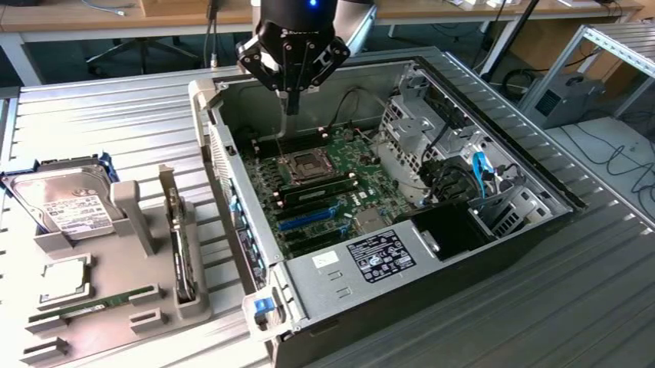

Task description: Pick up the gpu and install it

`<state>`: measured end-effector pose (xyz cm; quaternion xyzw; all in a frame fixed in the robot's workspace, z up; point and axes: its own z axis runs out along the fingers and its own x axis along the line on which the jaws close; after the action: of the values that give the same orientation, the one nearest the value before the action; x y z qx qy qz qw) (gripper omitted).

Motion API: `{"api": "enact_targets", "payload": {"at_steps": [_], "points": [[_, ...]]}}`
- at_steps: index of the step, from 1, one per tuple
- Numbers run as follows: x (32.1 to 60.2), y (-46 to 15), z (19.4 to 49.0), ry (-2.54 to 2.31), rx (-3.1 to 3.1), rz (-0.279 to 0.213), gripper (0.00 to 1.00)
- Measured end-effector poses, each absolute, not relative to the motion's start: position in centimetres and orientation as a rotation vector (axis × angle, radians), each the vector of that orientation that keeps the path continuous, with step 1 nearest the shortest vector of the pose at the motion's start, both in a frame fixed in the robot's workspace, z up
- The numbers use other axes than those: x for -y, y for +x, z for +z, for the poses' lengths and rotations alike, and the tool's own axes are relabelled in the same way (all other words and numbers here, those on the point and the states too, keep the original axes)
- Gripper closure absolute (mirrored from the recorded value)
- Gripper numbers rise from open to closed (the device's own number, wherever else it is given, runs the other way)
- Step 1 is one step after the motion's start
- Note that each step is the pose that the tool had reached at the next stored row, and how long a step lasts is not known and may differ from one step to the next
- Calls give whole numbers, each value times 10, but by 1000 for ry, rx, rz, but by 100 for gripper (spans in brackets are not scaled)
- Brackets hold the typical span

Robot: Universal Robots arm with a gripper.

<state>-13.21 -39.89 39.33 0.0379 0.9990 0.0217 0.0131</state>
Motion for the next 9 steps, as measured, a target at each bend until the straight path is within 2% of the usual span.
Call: {"api": "enact_targets", "payload": {"at_steps": [9], "points": [[399,-134,393,118,-3113,68,89]]}}
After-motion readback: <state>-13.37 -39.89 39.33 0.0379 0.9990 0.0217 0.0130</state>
